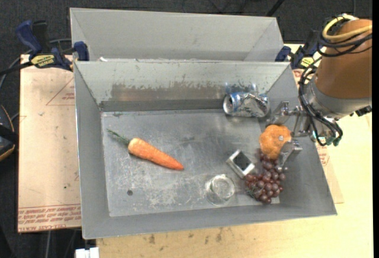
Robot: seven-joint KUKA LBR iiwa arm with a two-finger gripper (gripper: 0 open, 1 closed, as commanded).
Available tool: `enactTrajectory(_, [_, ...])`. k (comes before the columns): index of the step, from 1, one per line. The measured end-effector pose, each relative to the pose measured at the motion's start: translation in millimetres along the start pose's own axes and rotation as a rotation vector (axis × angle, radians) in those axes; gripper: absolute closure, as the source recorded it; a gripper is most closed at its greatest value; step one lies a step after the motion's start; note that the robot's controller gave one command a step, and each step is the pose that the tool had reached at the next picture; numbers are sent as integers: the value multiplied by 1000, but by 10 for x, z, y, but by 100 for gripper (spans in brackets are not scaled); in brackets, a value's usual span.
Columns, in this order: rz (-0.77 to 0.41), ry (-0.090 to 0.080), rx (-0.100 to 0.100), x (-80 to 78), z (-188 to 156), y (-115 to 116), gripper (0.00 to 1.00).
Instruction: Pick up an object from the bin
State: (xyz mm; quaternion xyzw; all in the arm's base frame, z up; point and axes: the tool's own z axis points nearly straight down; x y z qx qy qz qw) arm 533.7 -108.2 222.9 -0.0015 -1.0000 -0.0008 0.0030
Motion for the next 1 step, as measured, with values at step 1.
enactTrajectory(1, [-4,-7,1,-17,-36,7,100])
